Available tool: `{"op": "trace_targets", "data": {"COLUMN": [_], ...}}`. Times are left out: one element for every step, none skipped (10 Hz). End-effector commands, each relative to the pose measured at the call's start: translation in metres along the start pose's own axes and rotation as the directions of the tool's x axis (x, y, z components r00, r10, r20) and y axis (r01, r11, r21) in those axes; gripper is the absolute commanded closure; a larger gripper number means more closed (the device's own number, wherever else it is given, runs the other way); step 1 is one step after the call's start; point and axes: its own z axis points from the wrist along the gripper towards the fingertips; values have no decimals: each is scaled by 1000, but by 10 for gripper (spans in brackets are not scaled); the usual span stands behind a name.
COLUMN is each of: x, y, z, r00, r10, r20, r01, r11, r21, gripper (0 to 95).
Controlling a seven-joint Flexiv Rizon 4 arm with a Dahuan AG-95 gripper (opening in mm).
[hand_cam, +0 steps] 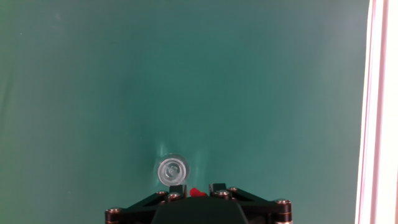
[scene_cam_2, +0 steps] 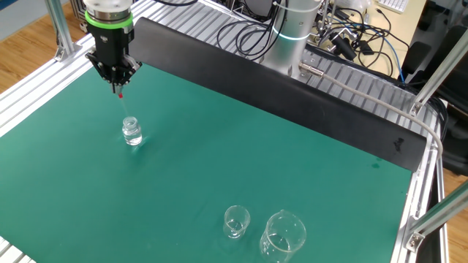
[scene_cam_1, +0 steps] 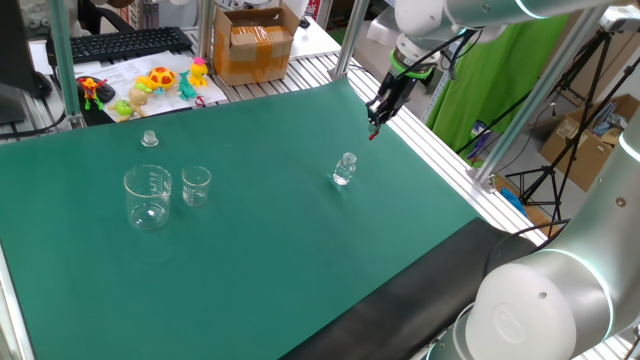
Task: Transfer liquid using a dropper
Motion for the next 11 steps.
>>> {"op": "trace_targets", "data": {"x": [-1,-3,-6,-8,-11,-13,-15,-17,-21,-26,-29], "y": [2,3,7,11,17,22,25,30,37,41,43], "z": [-5,-9,-17,-23,-32,-40,-46,-53,-65,-74,-78], "r00": [1000,1000,1000,1000,1000,999,999,999,999,998,998], "r10": [0,1,7,10,15,18,19,25,31,36,38], "r20": [-3,-5,-10,-13,-19,-27,-30,-30,-39,-50,-54], "r01": [0,-1,-6,-10,-14,-17,-18,-23,-29,-32,-34], "r11": [1000,1000,1000,1000,1000,999,999,999,998,997,997], "r21": [3,6,15,21,27,38,43,48,60,66,68], "gripper": [950,950,950,950,950,950,950,950,950,950,950]}}
